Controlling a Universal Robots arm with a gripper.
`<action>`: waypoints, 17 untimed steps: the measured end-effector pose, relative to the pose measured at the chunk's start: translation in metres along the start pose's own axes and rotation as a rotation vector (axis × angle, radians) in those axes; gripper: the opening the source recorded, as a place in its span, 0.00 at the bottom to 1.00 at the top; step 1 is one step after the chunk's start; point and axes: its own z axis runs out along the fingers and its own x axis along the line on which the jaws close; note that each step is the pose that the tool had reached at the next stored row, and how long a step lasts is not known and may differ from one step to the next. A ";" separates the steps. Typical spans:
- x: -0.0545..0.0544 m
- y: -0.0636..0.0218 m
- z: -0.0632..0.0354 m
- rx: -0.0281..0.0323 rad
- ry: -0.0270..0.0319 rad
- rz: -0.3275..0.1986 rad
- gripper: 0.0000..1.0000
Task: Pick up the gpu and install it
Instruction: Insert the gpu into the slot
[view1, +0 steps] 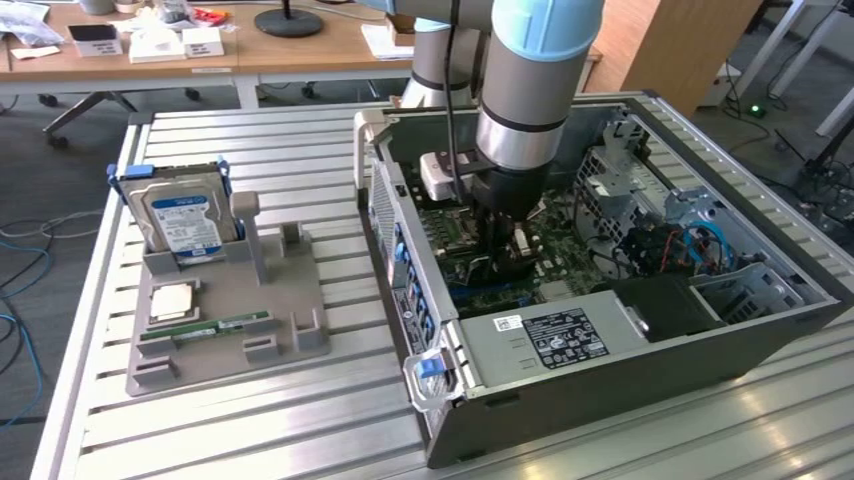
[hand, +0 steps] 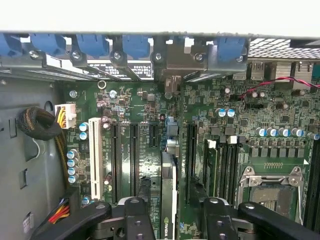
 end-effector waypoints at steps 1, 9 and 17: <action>0.000 0.0000 0.0000 0.0000 0.0000 0.000 0.44; -0.001 -0.0008 -0.0088 0.0000 -0.0001 0.000 0.44; -0.002 -0.0029 -0.0360 0.0001 -0.0001 0.000 0.44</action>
